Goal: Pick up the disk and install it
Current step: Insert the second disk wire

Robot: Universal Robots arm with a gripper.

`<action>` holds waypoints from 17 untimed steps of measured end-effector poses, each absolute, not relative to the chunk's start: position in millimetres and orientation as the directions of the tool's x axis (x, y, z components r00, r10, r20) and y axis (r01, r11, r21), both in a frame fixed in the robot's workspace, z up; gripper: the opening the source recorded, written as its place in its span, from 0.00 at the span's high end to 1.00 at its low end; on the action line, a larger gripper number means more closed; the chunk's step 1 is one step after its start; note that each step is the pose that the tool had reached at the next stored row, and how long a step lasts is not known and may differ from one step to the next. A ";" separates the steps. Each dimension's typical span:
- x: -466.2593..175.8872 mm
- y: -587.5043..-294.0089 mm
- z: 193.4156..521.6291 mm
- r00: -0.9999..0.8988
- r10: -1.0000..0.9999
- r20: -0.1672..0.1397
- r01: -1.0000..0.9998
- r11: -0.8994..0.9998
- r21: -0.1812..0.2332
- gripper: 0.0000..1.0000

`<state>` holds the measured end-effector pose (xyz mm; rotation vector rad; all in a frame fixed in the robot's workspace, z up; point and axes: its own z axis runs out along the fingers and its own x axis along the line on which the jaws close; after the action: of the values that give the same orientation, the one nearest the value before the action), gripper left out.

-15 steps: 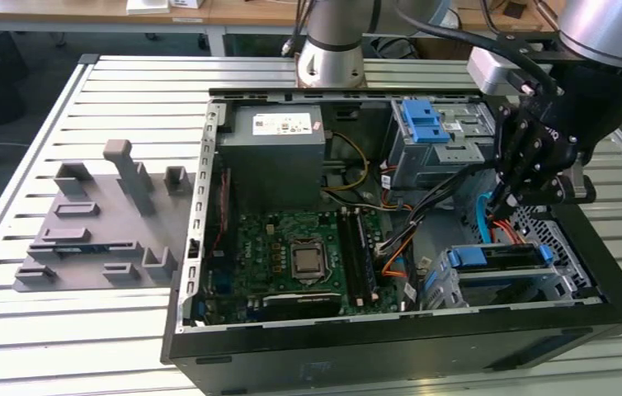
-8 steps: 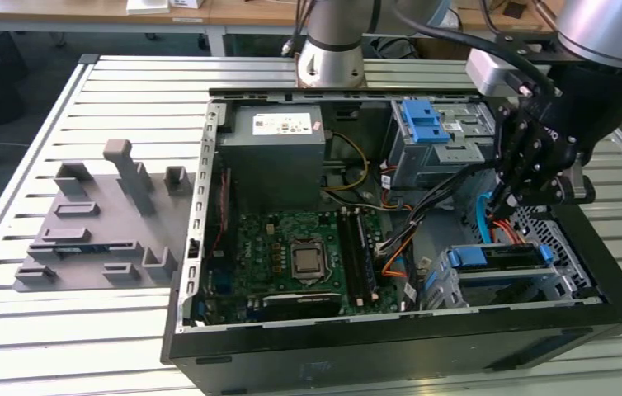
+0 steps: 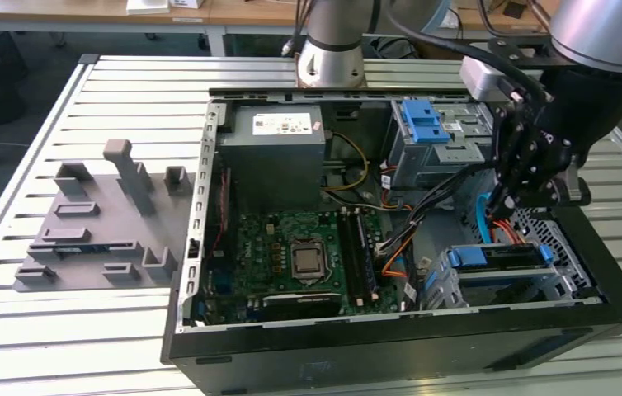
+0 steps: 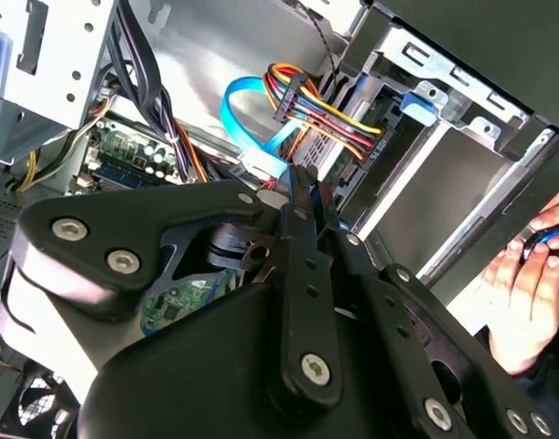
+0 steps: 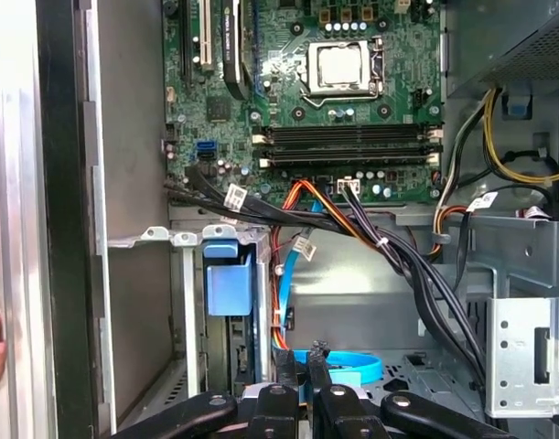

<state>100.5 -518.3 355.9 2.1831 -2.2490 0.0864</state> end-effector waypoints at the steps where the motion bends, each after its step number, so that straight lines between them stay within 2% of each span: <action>1: 100.5 -519.2 355.2 -0.031 -0.999 0.038 -0.999 0.029 -0.035 0.84; 4: 100.5 -522.7 353.3 -0.031 -0.999 0.028 -0.999 0.030 -0.035 0.84; 17: 100.1 -531.0 350.6 -0.031 -0.999 0.023 -0.998 0.029 -0.050 0.84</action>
<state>100.1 -531.0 350.6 2.1995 -2.2666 0.0820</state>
